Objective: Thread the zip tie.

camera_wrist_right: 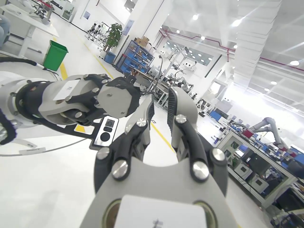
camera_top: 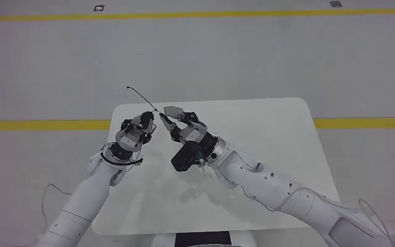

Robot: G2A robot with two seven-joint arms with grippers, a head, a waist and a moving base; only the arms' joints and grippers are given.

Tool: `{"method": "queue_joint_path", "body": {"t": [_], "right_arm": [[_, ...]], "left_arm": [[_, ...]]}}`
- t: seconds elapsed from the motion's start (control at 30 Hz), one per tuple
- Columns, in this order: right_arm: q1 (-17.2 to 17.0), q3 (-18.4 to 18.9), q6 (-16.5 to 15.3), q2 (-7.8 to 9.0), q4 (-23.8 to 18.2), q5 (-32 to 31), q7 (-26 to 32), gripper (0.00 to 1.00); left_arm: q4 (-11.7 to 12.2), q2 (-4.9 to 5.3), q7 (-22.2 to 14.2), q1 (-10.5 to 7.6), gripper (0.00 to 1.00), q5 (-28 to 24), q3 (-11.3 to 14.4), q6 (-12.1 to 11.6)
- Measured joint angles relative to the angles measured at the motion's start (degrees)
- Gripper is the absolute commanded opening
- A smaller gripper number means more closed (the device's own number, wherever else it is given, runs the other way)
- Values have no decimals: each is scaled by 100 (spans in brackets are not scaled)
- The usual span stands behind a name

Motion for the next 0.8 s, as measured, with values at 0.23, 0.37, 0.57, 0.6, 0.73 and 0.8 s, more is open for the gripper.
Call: {"method": "queue_joint_path", "body": {"t": [0.23, 0.37, 0.57, 0.6, 0.73, 0.8], "right_arm": [[38, -43, -76, -97, 119, 0, -29, 21], [50, -54, -93, -155, 196, 0, -52, 20], [86, -67, -115, -244, 305, 0, -78, 19], [89, -67, -115, -256, 319, 0, -80, 19], [101, -65, -107, -300, 372, 0, -94, 18], [110, -66, -103, -314, 392, 0, -99, 17]], "left_arm": [[0, 0, 0, 0, 0, 0, 0, 0], [0, 0, 0, 0, 0, 0, 0, 0], [0, 0, 0, 0, 0, 0, 0, 0], [0, 0, 0, 0, 0, 0, 0, 0], [0, 0, 0, 0, 0, 0, 0, 0], [0, 0, 0, 0, 0, 0, 0, 0]]}}
